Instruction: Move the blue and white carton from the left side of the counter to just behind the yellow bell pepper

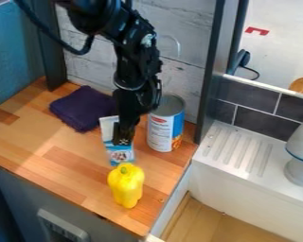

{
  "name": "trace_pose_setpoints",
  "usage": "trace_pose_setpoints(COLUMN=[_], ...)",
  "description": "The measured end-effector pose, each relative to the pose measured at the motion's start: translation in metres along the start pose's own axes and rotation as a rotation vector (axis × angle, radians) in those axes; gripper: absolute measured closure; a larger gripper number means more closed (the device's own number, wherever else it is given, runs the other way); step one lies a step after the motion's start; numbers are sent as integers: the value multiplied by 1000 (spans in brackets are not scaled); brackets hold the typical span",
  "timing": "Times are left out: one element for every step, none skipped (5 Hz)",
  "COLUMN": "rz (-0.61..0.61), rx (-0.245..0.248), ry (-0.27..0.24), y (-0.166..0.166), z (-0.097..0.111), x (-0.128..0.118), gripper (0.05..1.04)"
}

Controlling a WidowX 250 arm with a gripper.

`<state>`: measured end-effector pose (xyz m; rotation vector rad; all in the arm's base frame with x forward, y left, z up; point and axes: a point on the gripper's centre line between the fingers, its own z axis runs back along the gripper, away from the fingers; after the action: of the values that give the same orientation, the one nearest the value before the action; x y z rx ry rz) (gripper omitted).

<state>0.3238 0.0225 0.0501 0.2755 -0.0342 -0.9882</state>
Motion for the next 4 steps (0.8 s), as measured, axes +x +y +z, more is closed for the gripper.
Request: trace_pose_setpoints(rz=[-5,-10,54,112], rx=[-25,-26,7,38], ry=[0,-39,-102,-174], y=[-1,2,9,16], z=[2,11,21,33], x=[1,-3,-16,-27], gripper=[188,73,77,78])
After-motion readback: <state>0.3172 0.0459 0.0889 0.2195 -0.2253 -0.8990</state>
